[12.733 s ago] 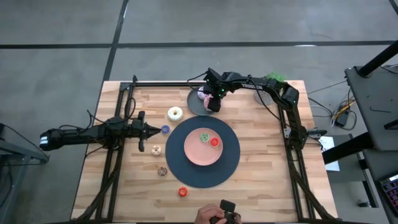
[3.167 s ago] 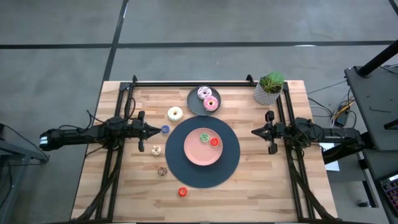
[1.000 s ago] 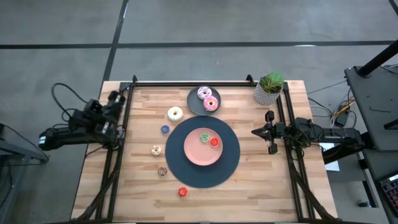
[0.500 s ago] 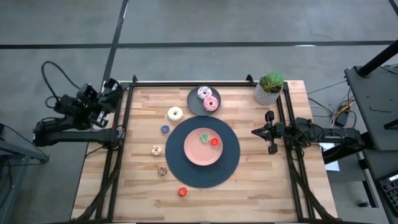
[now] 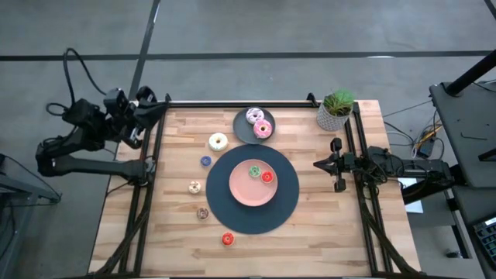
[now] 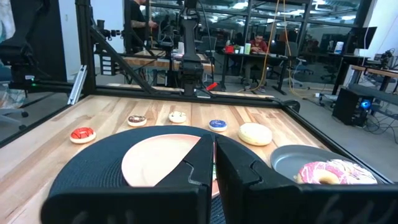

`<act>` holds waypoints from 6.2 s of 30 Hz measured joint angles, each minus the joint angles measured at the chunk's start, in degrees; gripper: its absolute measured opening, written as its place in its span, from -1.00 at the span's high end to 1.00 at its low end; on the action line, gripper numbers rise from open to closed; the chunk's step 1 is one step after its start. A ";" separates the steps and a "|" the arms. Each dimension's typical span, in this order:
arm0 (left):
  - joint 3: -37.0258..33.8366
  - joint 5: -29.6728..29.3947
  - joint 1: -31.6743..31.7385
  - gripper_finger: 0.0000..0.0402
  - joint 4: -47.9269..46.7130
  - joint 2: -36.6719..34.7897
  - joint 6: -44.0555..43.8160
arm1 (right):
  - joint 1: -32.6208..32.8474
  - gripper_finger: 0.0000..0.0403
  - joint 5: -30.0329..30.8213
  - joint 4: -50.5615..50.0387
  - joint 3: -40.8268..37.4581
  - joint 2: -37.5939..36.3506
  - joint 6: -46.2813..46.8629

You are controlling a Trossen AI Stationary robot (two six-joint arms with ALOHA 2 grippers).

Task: Pick & Place donuts
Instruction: Put the large white donut on the gray plate

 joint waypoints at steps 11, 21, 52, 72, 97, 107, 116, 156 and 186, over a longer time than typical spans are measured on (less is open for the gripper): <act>5.27 -0.93 0.03 1.00 -9.52 3.57 0.98 | 0.00 0.96 0.00 0.00 0.00 0.00 0.00; 11.02 -3.52 0.07 1.00 -19.10 8.32 3.97 | -0.01 0.96 0.00 0.00 0.01 0.00 0.00; 23.64 -12.87 1.52 0.00 -42.46 16.33 8.49 | -0.01 0.96 0.02 0.02 0.02 0.00 0.00; 33.77 -13.27 3.17 -0.01 -61.43 29.59 18.61 | -0.02 0.96 0.00 0.00 0.02 0.00 0.00; 31.07 -7.65 8.08 -0.01 -73.63 41.92 24.25 | 0.00 0.96 0.00 0.01 0.02 0.05 0.00; 31.07 -9.05 8.05 -0.01 -73.80 45.75 30.51 | -0.01 0.96 0.02 0.02 0.02 0.35 0.00; 31.08 -13.05 8.10 -0.01 -73.62 48.67 29.90 | 0.00 0.96 0.00 0.00 0.02 0.33 0.00; 17.85 0.44 19.29 -0.01 -60.68 58.46 30.22 | -0.02 0.96 0.01 0.01 0.02 0.35 0.00; 8.58 2.05 19.26 -0.01 -51.15 58.59 29.38 | -0.02 0.96 0.02 0.02 0.02 0.35 0.00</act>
